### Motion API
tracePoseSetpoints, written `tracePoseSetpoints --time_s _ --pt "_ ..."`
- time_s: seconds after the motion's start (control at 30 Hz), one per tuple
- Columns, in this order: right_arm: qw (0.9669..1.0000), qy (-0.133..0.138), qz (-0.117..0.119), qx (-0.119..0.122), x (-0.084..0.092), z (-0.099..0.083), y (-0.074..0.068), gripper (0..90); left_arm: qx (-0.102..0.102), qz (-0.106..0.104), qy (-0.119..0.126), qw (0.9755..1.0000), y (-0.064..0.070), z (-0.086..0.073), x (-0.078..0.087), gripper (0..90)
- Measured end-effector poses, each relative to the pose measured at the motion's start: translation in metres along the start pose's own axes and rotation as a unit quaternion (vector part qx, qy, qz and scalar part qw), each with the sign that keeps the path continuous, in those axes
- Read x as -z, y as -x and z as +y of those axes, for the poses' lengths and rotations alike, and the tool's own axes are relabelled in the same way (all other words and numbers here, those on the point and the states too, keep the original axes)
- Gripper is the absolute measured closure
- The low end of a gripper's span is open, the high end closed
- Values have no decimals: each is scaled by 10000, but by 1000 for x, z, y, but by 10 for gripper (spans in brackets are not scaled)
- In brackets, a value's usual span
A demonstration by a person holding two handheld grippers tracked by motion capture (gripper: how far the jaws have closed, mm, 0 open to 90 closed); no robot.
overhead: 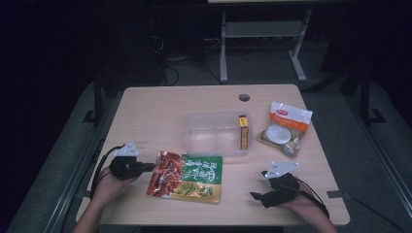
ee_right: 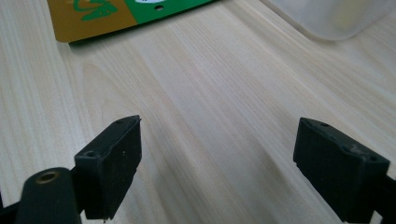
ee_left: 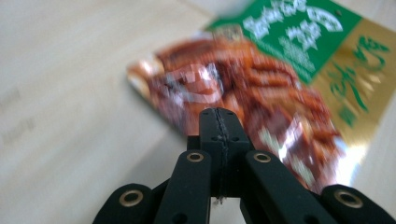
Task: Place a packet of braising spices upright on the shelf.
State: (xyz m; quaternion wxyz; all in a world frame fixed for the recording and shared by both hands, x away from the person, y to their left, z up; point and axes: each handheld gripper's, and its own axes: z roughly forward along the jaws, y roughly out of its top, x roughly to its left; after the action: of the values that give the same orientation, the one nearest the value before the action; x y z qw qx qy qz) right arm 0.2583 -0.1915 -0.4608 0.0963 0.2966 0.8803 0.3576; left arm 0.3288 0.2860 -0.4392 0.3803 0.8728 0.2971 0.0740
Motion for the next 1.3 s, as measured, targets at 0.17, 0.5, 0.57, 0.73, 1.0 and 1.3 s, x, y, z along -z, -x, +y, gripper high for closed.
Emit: tracePoseSetpoints --time_s 0.17,0.5,0.57,0.73,1.0,1.3 --pt "10000 -12 11 -8 -1 1 -1 149 -261 9 -35 9997 -7 24 -24 900" --pt "10000 -1 -2 -22 0 -1 1 149 -210 -22 -124 9997 -28 44 -75 900" --pt "10000 -5 -3 -33 1 -1 1 149 -166 -97 -191 9996 -29 42 -76 900" --pt "10000 6 -27 -22 2 -2 2 149 -71 -171 -235 9996 -25 40 -73 900" --pt "10000 27 -28 -44 2 -2 0 148 -57 -342 -295 9990 -13 27 -61 900" --pt "10000 17 -40 -39 2 -2 0 149 -143 -530 -356 9979 10 18 -51 900"
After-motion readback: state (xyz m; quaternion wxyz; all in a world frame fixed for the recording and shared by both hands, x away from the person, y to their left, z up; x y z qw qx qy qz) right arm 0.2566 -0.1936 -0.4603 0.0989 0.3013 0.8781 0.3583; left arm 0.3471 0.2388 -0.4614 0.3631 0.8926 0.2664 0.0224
